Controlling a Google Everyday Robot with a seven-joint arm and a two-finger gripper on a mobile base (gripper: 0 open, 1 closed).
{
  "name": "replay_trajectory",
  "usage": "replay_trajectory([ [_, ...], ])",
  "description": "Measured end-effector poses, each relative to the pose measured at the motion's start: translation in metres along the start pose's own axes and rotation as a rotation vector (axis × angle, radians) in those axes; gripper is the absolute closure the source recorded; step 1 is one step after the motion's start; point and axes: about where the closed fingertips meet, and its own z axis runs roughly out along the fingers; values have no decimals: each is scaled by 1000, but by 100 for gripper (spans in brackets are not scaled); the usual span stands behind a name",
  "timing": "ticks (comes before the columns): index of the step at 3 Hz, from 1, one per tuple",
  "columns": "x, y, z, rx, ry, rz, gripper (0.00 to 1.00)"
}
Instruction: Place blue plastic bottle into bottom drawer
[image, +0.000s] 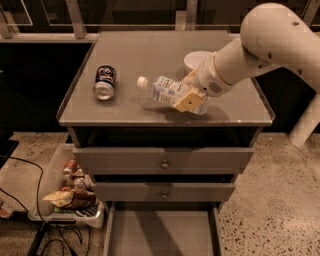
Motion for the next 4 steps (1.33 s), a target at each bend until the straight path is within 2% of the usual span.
replay_trajectory([
  [2,23,71,-41,42,-57,1,100],
  [3,48,113,-42,57,-77,49,100],
  [4,88,158,-11,18,-85,162,100],
])
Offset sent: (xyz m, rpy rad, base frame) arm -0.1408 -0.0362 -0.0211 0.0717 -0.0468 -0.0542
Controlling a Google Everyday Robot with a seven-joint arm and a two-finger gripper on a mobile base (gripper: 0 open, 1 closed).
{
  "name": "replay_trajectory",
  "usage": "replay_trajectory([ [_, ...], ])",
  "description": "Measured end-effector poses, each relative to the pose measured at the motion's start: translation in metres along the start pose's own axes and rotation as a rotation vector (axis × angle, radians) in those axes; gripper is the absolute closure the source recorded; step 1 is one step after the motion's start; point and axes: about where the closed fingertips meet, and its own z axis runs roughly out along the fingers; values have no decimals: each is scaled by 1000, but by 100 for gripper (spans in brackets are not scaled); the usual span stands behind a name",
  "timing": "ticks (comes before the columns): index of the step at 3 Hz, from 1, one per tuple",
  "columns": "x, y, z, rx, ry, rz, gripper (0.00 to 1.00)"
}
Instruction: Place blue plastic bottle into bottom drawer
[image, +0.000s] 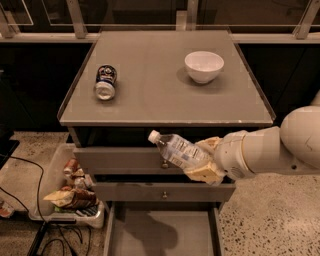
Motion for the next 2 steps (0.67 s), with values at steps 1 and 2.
replay_trajectory([
  [1,-1,0,0,0,0,-1,100],
  [2,30,17,28,-66,15,-21,100],
])
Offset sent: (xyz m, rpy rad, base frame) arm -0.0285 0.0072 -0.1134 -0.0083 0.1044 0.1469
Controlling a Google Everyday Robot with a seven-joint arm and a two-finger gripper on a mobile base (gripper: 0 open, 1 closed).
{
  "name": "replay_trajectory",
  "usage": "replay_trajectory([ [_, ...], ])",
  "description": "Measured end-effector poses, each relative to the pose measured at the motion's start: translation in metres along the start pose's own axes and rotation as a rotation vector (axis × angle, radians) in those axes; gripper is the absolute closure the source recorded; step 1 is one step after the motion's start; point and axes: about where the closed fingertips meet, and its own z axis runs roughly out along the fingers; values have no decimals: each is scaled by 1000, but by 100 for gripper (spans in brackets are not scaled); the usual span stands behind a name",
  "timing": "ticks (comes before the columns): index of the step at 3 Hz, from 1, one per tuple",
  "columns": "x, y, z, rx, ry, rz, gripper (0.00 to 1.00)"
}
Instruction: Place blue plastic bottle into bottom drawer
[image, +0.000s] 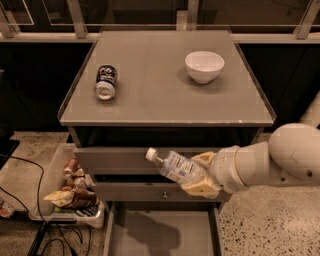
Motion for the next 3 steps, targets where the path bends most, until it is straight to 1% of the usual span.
replay_trajectory([
  [1,47,12,30,-74,1,-20,100],
  [2,90,13,50,-90,10,-32,100],
  [3,127,9,72,-42,48,-12,100],
])
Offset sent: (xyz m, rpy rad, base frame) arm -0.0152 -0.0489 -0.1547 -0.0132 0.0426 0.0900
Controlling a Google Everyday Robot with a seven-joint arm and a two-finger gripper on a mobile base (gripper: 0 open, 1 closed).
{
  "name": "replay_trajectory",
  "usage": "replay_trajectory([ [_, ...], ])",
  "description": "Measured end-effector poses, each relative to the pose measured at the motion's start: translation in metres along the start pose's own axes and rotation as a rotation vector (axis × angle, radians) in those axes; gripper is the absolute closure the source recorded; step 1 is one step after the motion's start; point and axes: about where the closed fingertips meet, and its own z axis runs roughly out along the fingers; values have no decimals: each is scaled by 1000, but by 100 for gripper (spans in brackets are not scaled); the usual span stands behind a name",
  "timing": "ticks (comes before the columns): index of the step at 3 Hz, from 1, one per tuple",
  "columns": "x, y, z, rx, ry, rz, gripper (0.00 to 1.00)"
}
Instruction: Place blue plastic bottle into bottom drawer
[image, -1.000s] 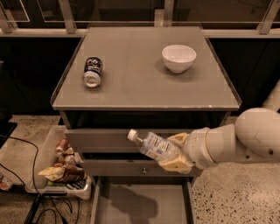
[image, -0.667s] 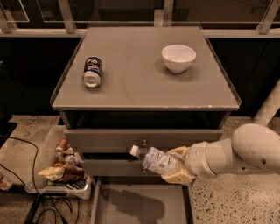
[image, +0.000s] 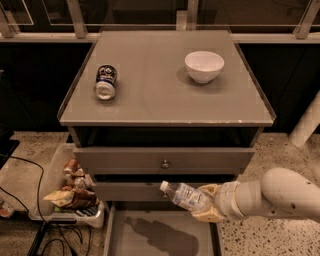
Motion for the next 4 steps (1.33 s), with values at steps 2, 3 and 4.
replay_trajectory([
  [2,25,-28,22,147,25,82,100],
  [3,25,-28,22,146,25,81,100],
  [4,36,-30,48,122,39,114,100],
])
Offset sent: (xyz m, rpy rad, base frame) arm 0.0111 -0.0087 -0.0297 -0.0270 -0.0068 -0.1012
